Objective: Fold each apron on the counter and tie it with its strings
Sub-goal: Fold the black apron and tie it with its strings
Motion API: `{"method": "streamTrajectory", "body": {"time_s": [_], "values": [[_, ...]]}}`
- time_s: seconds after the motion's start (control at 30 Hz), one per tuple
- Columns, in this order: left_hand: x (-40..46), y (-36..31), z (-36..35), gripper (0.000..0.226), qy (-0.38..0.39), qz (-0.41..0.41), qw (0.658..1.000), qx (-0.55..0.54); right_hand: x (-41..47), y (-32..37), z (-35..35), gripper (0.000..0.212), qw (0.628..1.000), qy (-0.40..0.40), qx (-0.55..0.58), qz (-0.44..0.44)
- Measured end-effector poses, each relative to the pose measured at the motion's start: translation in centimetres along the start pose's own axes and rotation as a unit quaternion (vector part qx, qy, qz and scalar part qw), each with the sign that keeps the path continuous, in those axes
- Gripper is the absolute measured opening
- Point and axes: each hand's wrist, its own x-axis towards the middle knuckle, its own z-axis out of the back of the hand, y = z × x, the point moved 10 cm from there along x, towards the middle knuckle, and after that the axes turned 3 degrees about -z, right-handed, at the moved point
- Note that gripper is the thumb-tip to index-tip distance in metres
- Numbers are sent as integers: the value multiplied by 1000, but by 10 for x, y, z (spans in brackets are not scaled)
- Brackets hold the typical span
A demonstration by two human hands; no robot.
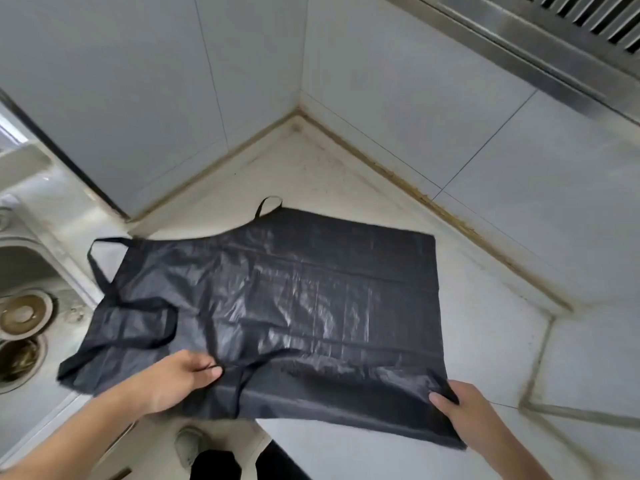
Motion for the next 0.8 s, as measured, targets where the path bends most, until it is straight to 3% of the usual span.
{"method": "streamTrajectory", "body": {"time_s": [0.1,0.27,0.37,0.57,0.7,0.8], "values": [[1,-16,15,33,40,10,999,33,3,12,12,17,999,-15,-26,31],[23,-70,70,31,-121,-35,972,198,20,52,49,22,994,-91,4,62],[26,-109,88,34,-199,-77,959,189,37,68,65,26,993,-103,35,55],[47,-178,117,41,-276,-135,933,186,68,64,96,20,984,-150,97,4],[82,-195,129,27,-268,-109,932,219,83,49,105,18,967,-191,162,-41],[101,-170,127,40,-247,-55,923,289,91,40,99,15,961,-210,173,-51]]}}
